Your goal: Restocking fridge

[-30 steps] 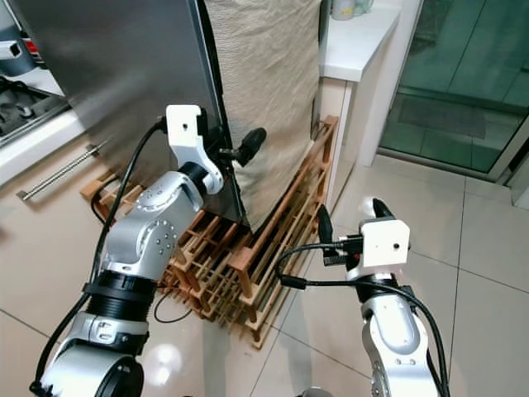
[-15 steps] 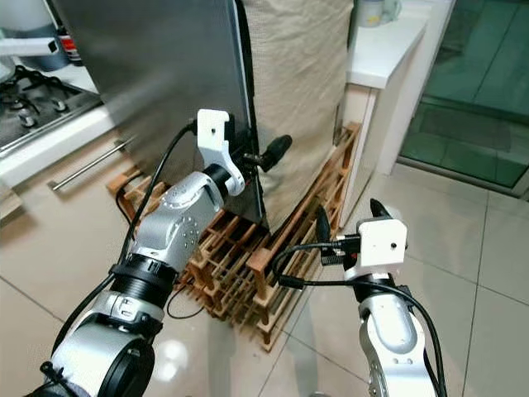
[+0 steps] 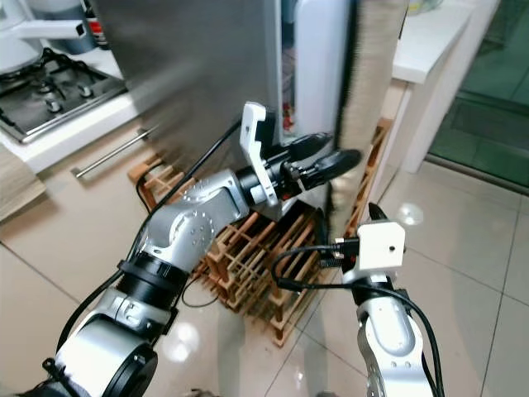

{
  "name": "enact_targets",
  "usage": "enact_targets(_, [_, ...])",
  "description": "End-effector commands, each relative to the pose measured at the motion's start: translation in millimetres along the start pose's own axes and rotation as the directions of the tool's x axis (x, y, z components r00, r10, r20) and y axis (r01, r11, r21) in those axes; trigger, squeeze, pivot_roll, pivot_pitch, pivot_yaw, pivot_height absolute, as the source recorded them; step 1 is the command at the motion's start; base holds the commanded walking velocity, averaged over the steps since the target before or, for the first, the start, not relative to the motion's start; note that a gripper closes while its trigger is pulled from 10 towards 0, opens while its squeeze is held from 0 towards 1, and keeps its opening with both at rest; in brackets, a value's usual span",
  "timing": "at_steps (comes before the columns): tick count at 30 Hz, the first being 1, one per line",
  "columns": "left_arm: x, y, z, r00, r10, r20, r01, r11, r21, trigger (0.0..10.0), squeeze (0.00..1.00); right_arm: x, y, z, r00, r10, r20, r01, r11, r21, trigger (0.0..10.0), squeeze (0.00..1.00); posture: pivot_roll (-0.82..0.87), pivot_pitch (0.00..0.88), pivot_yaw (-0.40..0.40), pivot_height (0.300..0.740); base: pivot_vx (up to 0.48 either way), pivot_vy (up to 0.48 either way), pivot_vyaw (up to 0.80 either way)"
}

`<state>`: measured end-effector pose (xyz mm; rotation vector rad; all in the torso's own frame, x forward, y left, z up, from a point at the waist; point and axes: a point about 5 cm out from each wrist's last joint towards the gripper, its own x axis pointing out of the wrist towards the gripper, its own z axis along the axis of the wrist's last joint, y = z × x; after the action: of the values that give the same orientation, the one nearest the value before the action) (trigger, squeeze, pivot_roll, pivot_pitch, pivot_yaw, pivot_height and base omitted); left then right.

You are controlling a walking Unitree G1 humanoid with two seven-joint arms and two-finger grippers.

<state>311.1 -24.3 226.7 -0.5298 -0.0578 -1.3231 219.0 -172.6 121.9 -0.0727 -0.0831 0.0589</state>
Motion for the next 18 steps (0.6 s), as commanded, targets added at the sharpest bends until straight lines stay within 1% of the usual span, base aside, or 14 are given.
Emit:
enact_targets(1, [72.4, -75.9, 2.5, 0.947, -0.287, 0.145, 0.302, 0.948, -0.099, 10.0, 0.0, -1.7, 0.5, 3.2, 1.0, -0.006, 0.007, 0.006, 1.0, 0.0, 10.0, 0.0, -0.24, 0.0, 0.129, 0.74, 0.0, 0.0, 0.0])
enact_targets(3, [66.7, -66.3, 3.1, 0.96, -0.243, 0.14, 0.258, 0.961, -0.098, 10.0, 0.0, -1.8, 0.3, 3.3, 1.0, -0.007, 0.006, 0.007, 1.0, -0.001, 10.0, 0.0, -0.24, 0.0, 0.127, 0.74, 0.0, 0.0, 0.0])
enact_targets(5, [56.8, -53.2, 7.2, 0.974, -0.178, 0.142, 0.19, 0.979, -0.073, 10.0, 0.0, -1.3, 0.5, 4.1, 1.0, -0.006, 0.008, 0.006, 1.0, -0.003, 10.0, 0.0, -0.24, 0.0, 0.125, 0.74, 0.0, 0.0, 0.0])
enact_targets(6, [56.8, -53.2, 7.2, 0.974, -0.178, 0.142, 0.19, 0.979, -0.073, 10.0, 0.0, -1.3, 0.5, 4.1, 1.0, -0.006, 0.008, 0.006, 1.0, -0.003, 10.0, 0.0, -0.24, 0.0, 0.125, 0.74, 0.0, 0.0, 0.0])
enact_targets(7, [38.1, -36.6, 15.1, 0.985, -0.091, 0.145, 0.096, 0.995, -0.028, 10.0, 0.0, -0.7, 0.8, 5.0, 1.0, -0.006, 0.01, 0.006, 1.0, -0.003, 10.0, 0.0, -0.23, 0.0, 0.122, 0.74, 0.0, 0.0, 0.0])
enact_targets(8, [38.1, -36.6, 15.1, 0.985, -0.091, 0.145, 0.096, 0.995, -0.028, 10.0, 0.0, -0.7, 0.8, 5.0, 1.0, -0.006, 0.01, 0.006, 1.0, -0.003, 10.0, 0.0, -0.23, 0.0, 0.122, 0.74, 0.0, 0.0, 0.0])
enact_targets(9, [23.7, -25.8, 18.3, 0.99, -0.029, 0.141, 0.028, 1.0, 0.01, 10.0, 0.0, -0.3, 0.8, 5.2, 1.0, -0.005, 0.009, 0.006, 1.0, -0.002, 10.0, 0.0, -0.22, 0.0, 0.121, 0.74, 0.0, 0.0, 0.0])
enact_targets(10, [23.7, -25.8, 18.3, 0.99, -0.029, 0.141, 0.028, 1.0, 0.01, 10.0, 0.0, -0.3, 0.8, 5.2, 1.0, -0.005, 0.009, 0.006, 1.0, -0.002, 10.0, 0.0, -0.22, 0.0, 0.121, 0.74, 0.0, 0.0, 0.0])
enact_targets(12, [-2.8, -8.9, 23.0, 0.987, 0.088, 0.137, -0.097, 0.993, 0.064, 10.0, 0.0, 0.5, 0.1, 5.2, 1.0, -0.013, 0.005, 0.013, 1.0, 0.01, 10.0, 0.0, -0.2, 0.0, 0.119, 0.74, 0.0, 0.0, 0.0])
enact_targets(13, [-25.1, 4.0, 26.4, 0.972, 0.187, 0.141, -0.202, 0.974, 0.104, 10.0, 0.0, 2.7, -2.9, 4.6, 1.0, -0.03, -0.001, 0.03, 0.999, 0.026, 10.0, 0.0, -0.18, 0.0, 0.114, 0.74, 0.0, 0.0, 0.0])
enact_targets(14, [-25.1, 4.0, 26.4, 0.972, 0.187, 0.141, -0.202, 0.974, 0.104, 10.0, 0.0, 2.7, -2.9, 4.6, 1.0, -0.03, -0.001, 0.03, 0.999, 0.026, 10.0, 0.0, -0.18, 0.0, 0.114, 0.74, 0.0, 0.0, 0.0])
enact_targets(16, [-76.4, 29.9, 34.3, 0.882, 0.433, 0.186, -0.46, 0.877, 0.136, 10.0, 0.0, 8.6, -11.1, 2.2, 0.998, -0.066, -0.018, 0.067, 0.996, 0.063, 10.0, 0.0, -0.15, 0.0, 0.104, 0.74, 0.0, 0.0, 0.0])
enact_targets(17, [-98.9, 38.0, 37.8, 0.823, 0.527, 0.213, -0.559, 0.819, 0.132, 10.0, 0.0, 11.4, -13.7, 1.5, 0.997, -0.073, -0.022, 0.074, 0.995, 0.07, 10.0, 0.0, -0.14, 0.0, 0.103, 0.74, 0.0, 0.0, 0.0])
enact_targets(18, [-116.2, 42.5, 39.3, 0.772, 0.592, 0.231, -0.626, 0.772, 0.114, 10.0, 0.0, 13.8, -15.4, 1.2, 0.997, -0.075, -0.022, 0.076, 0.995, 0.071, 10.0, 0.0, -0.13, 0.0, 0.101, 0.74, 0.0, 0.0, 0.0])
